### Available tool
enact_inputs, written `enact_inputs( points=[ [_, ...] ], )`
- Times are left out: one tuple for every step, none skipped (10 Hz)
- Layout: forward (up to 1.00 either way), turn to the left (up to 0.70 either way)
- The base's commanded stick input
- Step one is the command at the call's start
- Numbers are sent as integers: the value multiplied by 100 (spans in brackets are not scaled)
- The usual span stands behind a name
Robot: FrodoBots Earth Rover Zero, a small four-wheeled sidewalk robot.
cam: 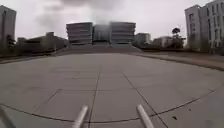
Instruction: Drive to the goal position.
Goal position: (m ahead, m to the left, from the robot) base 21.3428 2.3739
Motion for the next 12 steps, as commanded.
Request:
enact_inputs(
  points=[
    [100, 0],
    [100, 0],
    [100, 0],
    [100, 0],
    [100, 0],
    [100, 0],
    [100, 0],
    [100, 0],
    [100, 0],
    [100, 0],
    [100, 0],
    [100, 0]
  ],
)
